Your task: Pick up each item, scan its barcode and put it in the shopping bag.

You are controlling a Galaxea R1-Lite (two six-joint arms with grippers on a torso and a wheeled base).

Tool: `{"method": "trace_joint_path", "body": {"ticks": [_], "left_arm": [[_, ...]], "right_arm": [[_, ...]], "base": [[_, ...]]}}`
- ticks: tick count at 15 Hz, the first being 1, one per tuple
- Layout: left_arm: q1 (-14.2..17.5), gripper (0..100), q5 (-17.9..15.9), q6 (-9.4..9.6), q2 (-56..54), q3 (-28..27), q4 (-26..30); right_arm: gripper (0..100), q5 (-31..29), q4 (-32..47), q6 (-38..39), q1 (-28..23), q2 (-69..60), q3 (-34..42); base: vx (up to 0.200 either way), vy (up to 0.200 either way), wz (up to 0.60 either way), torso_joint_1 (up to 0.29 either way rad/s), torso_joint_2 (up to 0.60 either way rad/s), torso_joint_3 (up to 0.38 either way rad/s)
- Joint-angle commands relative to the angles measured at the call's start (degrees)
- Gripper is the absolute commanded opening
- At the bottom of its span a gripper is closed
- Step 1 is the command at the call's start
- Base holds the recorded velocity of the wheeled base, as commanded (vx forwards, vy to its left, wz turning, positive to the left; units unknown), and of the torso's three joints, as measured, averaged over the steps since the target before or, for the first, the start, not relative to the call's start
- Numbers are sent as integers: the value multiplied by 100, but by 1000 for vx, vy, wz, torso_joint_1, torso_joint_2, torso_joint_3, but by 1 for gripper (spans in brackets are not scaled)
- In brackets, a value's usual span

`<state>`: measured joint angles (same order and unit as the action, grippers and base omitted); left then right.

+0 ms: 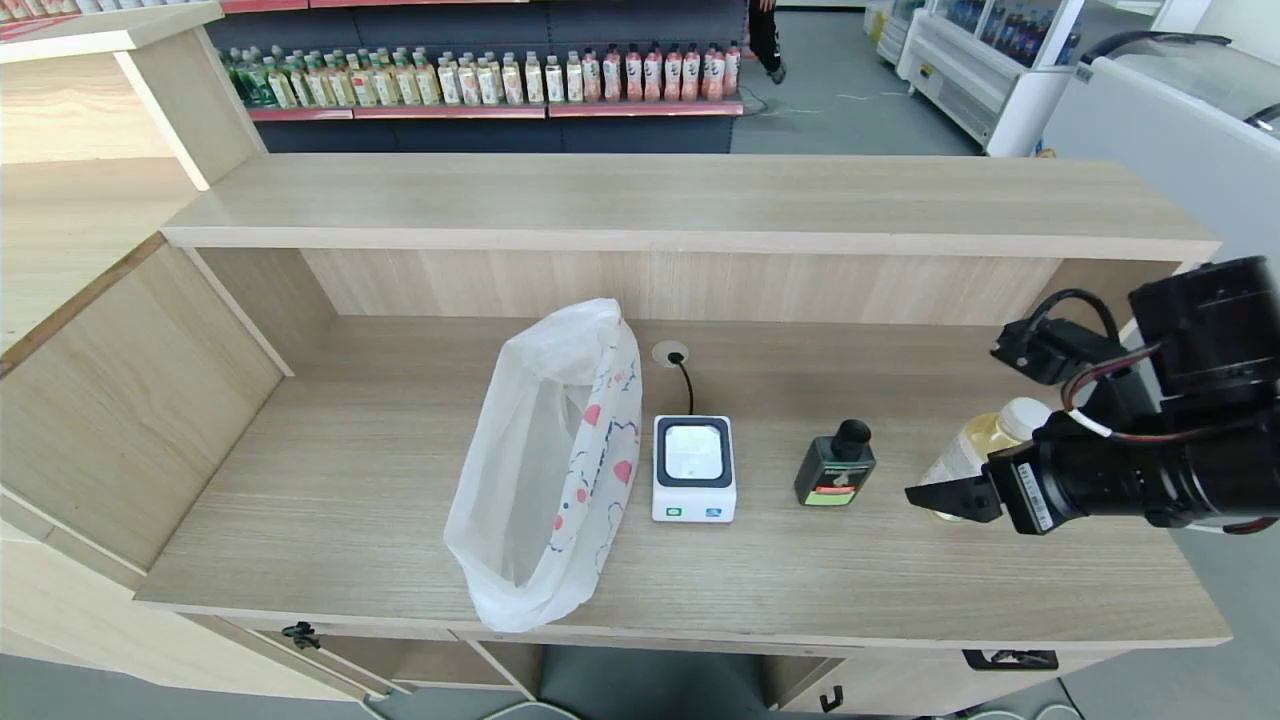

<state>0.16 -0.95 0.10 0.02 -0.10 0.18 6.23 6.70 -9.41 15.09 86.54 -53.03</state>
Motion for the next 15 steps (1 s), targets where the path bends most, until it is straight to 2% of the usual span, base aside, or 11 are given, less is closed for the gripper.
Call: {"method": "trace_joint_path", "body": {"ticks": [1, 5, 7, 9, 15], "left_arm": [[2, 100, -2, -1, -2, 1, -1], [2, 100, -2, -1, -2, 1, -1], [2, 100, -2, -1, -2, 1, -1], [2, 100, -2, -1, -2, 1, -1], [2, 100, -2, -1, -2, 1, -1]], "right_arm": [[100, 1, -64, -175, -15, 689, -67], [100, -34, -591, -808, -24, 1313, -225], [100, -403, -952, -975, 20, 1647, -322], [100, -421, -1479, -1080, 38, 1972, -410], [100, -368, -1778, -1151, 196, 2605, -814]], "base": [[0, 0, 0, 0, 0, 0], [0, 0, 0, 0, 0, 0], [0, 0, 0, 0, 0, 0], [0, 0, 0, 0, 0, 0], [0, 0, 0, 0, 0, 0]]}}
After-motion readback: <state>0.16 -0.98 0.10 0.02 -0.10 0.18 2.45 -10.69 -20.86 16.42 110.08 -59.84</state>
